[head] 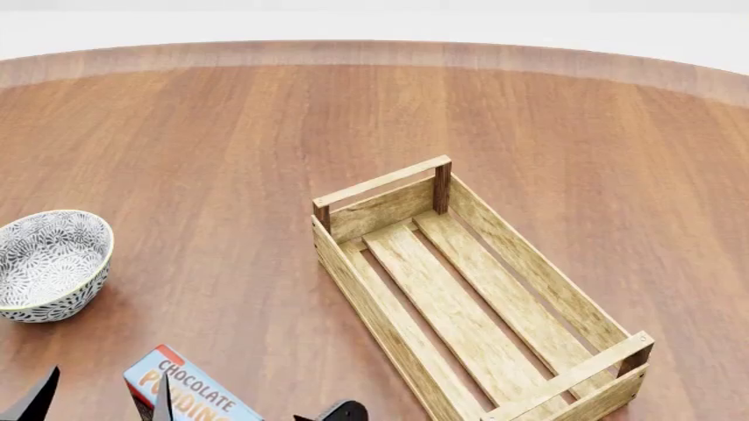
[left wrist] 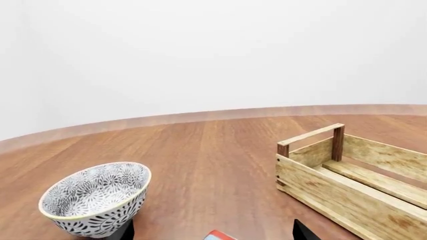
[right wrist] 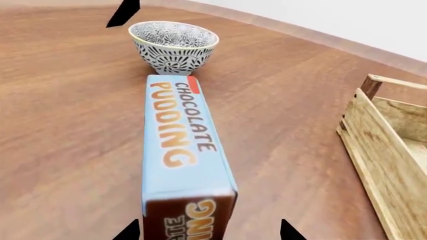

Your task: Pick up the chocolate pudding and put it in the tray.

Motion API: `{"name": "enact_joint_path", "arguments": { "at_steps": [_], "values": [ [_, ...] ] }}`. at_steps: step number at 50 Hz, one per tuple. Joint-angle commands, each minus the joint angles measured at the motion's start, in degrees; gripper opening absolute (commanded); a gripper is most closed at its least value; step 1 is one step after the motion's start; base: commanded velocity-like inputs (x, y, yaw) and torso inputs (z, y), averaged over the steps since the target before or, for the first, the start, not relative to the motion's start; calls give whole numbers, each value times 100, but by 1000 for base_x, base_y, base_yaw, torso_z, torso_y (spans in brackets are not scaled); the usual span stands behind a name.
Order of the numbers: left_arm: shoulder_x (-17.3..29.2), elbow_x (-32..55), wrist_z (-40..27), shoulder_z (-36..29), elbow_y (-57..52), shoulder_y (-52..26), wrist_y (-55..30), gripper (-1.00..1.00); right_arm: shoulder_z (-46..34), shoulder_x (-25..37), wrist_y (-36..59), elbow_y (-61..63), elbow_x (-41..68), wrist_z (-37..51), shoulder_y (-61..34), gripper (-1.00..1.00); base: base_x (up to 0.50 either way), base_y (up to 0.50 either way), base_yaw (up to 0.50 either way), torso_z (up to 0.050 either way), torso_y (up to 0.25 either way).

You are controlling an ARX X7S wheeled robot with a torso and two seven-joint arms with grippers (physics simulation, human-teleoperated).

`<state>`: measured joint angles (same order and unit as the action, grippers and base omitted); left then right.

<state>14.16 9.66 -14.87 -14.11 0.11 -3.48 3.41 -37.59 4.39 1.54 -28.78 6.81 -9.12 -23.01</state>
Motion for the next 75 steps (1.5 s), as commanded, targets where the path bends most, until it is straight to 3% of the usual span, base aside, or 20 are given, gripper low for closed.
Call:
{"name": "enact_joint_path", "arguments": {
  "at_steps": [1, 75],
  "values": [
    [25, 26, -23, -23, -13, 5, 7, 100, -95, -19, 20, 1, 33, 75, 6, 100, 0, 0, 0, 0, 0],
    [90, 180, -98, -201, 144, -108, 136, 100, -672, -149, -6, -438, 323, 330, -391, 100, 0, 0, 0, 0, 0]
  ]
}}
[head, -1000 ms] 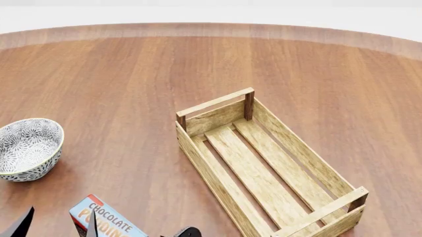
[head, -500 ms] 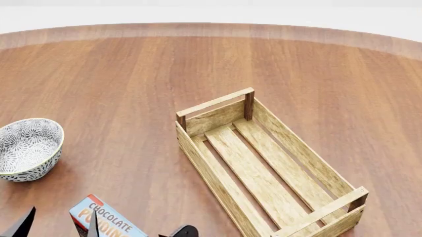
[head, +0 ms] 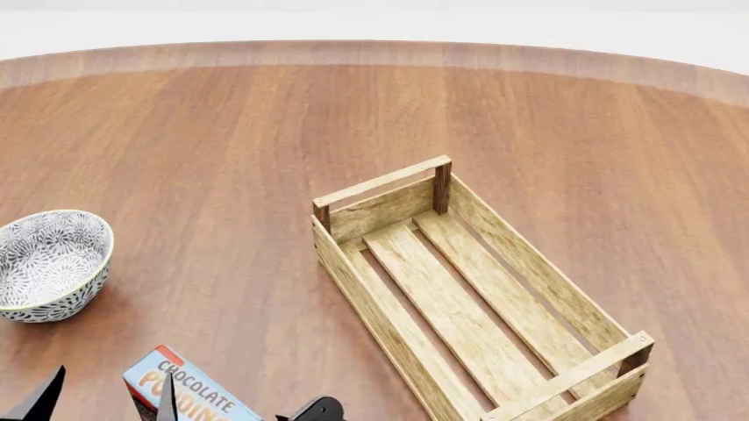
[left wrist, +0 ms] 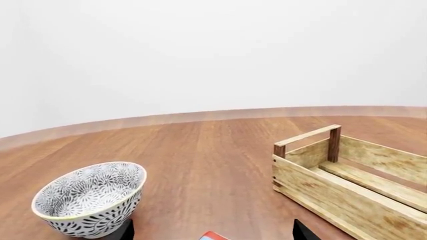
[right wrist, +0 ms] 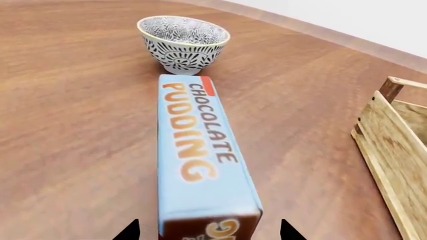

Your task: Pick up the chocolate pudding and put it in the tray.

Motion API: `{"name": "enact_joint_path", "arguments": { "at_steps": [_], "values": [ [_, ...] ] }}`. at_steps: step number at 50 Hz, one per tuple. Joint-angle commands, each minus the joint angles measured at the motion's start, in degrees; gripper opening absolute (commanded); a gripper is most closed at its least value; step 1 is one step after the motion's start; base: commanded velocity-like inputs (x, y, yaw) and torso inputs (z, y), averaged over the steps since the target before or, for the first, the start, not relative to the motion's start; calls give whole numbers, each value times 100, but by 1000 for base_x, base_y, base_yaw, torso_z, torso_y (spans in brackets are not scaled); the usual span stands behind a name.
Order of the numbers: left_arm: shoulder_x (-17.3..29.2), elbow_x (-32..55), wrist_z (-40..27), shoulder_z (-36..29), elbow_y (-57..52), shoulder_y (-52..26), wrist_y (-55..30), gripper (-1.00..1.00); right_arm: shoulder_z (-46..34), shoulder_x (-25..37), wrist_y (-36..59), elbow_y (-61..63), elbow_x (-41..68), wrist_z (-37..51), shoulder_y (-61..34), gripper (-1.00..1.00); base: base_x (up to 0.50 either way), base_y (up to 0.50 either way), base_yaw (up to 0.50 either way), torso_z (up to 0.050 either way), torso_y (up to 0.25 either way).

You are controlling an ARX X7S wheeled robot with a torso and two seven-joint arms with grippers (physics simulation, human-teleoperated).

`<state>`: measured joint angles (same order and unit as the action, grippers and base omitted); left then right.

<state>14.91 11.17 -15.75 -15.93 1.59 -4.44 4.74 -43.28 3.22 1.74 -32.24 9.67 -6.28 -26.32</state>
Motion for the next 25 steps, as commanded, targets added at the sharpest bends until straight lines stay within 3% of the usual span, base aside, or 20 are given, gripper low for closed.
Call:
{"name": "enact_joint_path", "arguments": {
  "at_steps": [1, 25],
  "values": [
    [13, 32, -7, -21, 13, -10, 23, 100, -102, -41, -36, -123, 50, 47, -75, 100, 0, 0, 0, 0, 0],
    [16, 98, 3, -59, 179, -69, 137, 100, -308, -113, -142, -503, 190, 118, -299, 100, 0, 0, 0, 0, 0]
  ]
}}
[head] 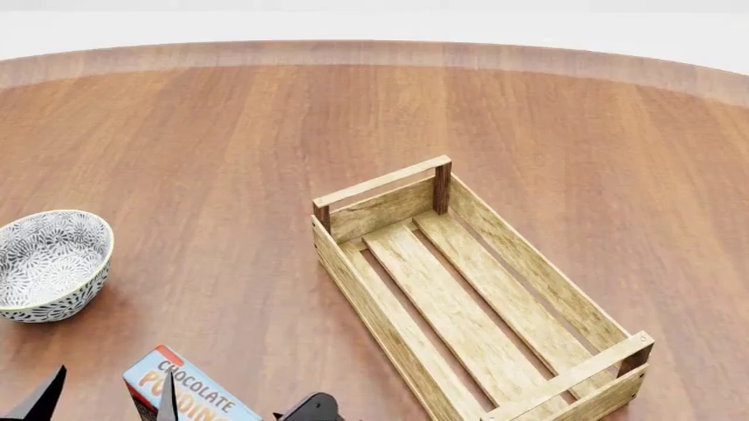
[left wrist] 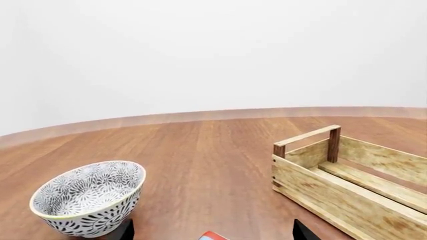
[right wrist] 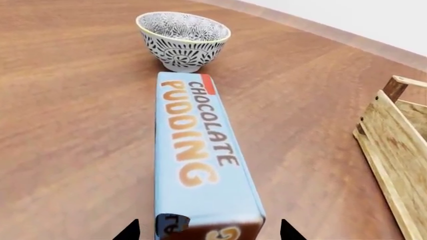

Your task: Pick up the chocolate pudding and put it in the tray.

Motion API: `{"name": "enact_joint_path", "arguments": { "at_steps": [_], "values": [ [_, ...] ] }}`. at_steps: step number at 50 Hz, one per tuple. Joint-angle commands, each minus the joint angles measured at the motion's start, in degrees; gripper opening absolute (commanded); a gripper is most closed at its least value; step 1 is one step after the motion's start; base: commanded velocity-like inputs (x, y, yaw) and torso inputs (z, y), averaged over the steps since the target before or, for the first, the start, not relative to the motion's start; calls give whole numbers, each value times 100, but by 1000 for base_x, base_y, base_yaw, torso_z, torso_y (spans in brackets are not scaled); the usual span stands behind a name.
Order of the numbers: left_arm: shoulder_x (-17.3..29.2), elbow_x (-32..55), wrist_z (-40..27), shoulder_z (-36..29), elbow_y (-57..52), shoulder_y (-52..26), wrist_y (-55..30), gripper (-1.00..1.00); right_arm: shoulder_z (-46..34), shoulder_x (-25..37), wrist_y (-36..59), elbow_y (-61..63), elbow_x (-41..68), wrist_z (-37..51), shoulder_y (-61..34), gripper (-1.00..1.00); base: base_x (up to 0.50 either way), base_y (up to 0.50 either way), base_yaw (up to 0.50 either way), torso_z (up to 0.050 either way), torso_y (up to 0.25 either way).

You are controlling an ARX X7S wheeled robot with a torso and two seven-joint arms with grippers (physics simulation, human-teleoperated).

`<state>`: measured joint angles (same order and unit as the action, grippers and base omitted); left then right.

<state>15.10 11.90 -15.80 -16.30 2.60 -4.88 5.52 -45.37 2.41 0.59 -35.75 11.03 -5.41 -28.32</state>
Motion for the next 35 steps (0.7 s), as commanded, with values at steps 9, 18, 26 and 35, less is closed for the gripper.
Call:
{"name": "enact_joint_path", "arguments": {
  "at_steps": [9, 18, 26, 35],
  "values": [
    [6, 49, -5, -26, 108, -37, 83, 100, -161, -67, -53, -306, 156, 36, -198, 100, 0, 0, 0, 0, 0],
    [16, 69, -6, -42, 134, -47, 108, 100, -241, -136, -181, -596, 278, 60, -325, 100, 0, 0, 0, 0, 0],
    [10, 83, 10, -68, 204, -75, 148, 100, -372, -137, -238, -668, 380, 123, -386, 100, 0, 0, 0, 0, 0],
    [14, 88, -4, -101, 194, -81, 135, 100, -503, -123, -307, -734, 484, 161, -441, 100, 0, 0, 0, 0, 0]
  ]
}}
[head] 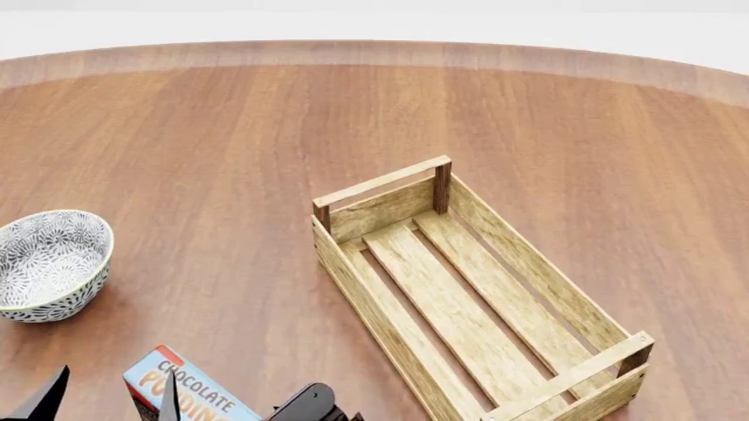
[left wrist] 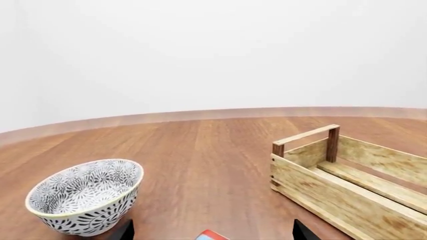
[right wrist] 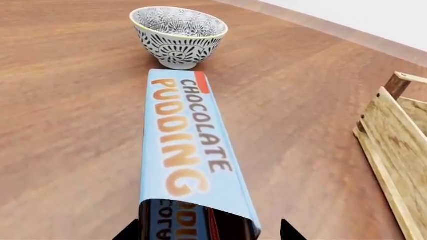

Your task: Pick up the chocolate pudding and put it in the tray.

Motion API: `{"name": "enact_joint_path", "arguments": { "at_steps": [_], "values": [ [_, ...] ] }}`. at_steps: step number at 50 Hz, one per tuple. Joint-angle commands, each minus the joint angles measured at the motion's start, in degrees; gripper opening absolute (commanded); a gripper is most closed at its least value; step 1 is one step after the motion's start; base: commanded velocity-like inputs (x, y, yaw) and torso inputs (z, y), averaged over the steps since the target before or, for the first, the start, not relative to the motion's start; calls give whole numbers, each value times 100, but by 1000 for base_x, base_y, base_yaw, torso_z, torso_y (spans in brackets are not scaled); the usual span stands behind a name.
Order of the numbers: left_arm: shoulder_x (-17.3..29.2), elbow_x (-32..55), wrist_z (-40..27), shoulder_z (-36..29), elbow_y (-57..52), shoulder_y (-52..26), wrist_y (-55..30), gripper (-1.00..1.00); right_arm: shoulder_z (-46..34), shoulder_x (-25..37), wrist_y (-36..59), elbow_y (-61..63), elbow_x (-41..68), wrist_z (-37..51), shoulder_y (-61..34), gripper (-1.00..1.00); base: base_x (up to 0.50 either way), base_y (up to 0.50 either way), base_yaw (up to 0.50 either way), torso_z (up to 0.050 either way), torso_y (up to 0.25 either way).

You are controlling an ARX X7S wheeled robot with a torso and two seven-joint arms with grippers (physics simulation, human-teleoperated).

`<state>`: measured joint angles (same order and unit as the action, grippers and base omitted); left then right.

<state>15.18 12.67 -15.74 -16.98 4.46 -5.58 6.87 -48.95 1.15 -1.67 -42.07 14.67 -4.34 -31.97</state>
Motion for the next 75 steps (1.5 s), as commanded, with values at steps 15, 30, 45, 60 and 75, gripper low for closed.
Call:
{"name": "enact_joint_path", "arguments": {
  "at_steps": [15, 30, 45, 60, 75],
  "values": [
    [46, 27, -61, -66, -132, 31, -57, 100, -311, 66, -97, -19, 217, 139, -82, -100, 0, 0, 0, 0, 0],
    [108, -26, -145, -116, -289, 92, -145, 100, -282, 764, 660, 1895, 495, 468, 173, -100, 0, 0, 0, 0, 0],
    [158, -52, -229, -151, -464, 185, -205, 100, -48, 1153, 1092, 2773, 689, 679, -31, -100, 0, 0, 0, 0, 1],
    [175, -3, -238, -132, -375, 194, -126, 100, 297, 1221, 1304, 2751, 870, 770, -524, -100, 0, 0, 0, 0, 0],
    [185, 16, -270, -136, -329, 226, -66, 100, 620, 1200, 1179, 2081, 958, 753, -962, -100, 0, 0, 0, 0, 0]
  ]
}}
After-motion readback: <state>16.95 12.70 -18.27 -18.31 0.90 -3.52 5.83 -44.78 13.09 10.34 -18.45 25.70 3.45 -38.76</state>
